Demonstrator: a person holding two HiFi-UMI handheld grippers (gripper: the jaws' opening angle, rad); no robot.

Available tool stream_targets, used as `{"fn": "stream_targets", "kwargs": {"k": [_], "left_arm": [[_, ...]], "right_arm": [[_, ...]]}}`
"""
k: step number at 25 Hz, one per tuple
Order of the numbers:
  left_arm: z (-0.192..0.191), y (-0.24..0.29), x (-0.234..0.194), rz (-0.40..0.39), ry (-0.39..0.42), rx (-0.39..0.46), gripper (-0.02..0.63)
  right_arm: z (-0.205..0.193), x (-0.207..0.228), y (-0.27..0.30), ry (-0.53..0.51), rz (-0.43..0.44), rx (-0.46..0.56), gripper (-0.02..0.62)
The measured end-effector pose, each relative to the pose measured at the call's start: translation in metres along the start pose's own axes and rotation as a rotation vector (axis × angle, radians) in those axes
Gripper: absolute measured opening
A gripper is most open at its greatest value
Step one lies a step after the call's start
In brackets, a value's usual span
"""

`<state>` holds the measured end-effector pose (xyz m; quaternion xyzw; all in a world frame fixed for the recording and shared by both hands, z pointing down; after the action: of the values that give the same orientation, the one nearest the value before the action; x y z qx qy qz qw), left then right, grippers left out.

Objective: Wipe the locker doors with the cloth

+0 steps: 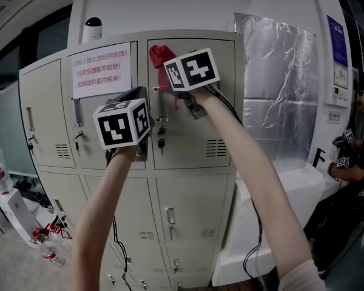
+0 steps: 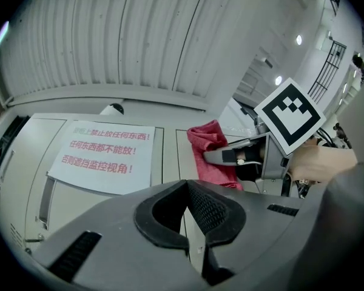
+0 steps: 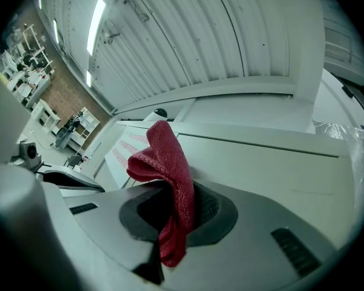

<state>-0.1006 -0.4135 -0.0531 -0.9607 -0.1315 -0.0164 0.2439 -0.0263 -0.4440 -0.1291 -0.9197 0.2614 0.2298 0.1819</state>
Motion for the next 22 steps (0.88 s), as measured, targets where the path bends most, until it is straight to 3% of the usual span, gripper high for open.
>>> {"fn": "stream_targets", "kwargs": {"k": [10,22], "left_arm": [[-0.010,0.018,0.060,-0.109,-0.029,-0.008,0.017],[-0.009,0.027,0.088,-0.153,-0.052,-0.003,0.017]], "right_arm": [[-0.018,0.050,-0.043,0.016,-0.071,-0.025,0.026],[-0.037,0.119,-0.100,0.017,-0.214,-0.053,0.026]]}}
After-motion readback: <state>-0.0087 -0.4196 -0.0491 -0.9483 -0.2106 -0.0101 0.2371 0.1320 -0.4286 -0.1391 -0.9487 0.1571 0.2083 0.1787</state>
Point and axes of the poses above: the fingertips, and each gripper's own axes: y forward along the fingers, x to its right, z out of its top, the point moved 1 cm from there along -y, backward along the fingers, and after that the axes turned 6 degrees about z, right-handed, at the moved point
